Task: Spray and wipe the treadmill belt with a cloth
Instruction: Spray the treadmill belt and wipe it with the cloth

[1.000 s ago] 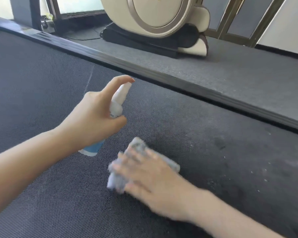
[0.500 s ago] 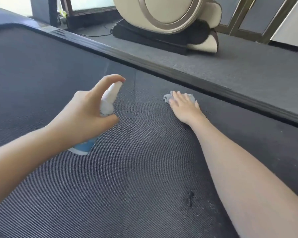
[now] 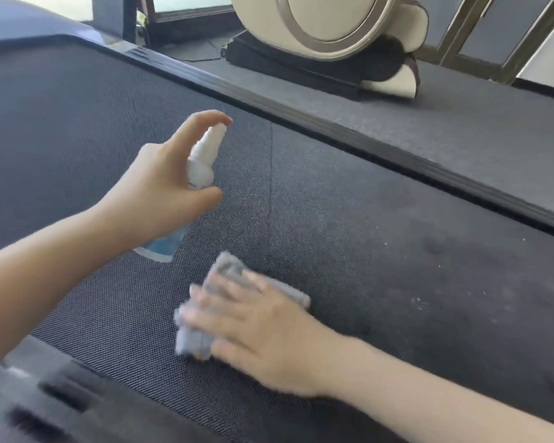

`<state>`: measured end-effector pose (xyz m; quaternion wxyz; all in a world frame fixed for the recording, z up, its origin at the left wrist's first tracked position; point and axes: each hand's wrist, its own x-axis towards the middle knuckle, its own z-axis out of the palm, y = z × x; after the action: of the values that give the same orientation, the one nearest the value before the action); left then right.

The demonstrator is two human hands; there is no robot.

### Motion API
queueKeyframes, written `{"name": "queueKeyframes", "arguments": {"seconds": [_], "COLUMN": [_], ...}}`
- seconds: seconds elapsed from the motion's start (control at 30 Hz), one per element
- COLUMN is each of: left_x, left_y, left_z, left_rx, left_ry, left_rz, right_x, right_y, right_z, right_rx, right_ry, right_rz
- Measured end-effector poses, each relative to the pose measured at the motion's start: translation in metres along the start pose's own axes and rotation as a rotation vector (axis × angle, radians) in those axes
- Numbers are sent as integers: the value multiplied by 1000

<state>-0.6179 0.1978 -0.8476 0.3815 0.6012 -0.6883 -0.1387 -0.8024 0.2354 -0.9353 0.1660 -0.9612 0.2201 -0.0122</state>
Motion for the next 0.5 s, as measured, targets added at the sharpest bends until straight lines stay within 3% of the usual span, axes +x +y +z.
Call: {"name": "queueKeyframes", "arguments": {"seconds": [0.13,0.2,0.27,0.4,0.5], "left_x": [-6,-8,-10,-15,-20], "left_y": [0,-2,-4,-5,-5], "left_z": [-2,-1,0,1,-3], "left_rx": [-10,-7,5,13,34], "left_ry": [8,-6,-19,-57,-71], "left_rz": [10,12,15,17,14], "right_x": [-59,-76,-74,-41,-37], "right_y": [-9,0,19,105,190], "right_z": [20,17,9,-25,-49], "right_rx": [-295,-230,-173,-89,-80], "right_ry": [-13,-26,59,222,210], "right_rz": [43,-25,38,453,853]}}
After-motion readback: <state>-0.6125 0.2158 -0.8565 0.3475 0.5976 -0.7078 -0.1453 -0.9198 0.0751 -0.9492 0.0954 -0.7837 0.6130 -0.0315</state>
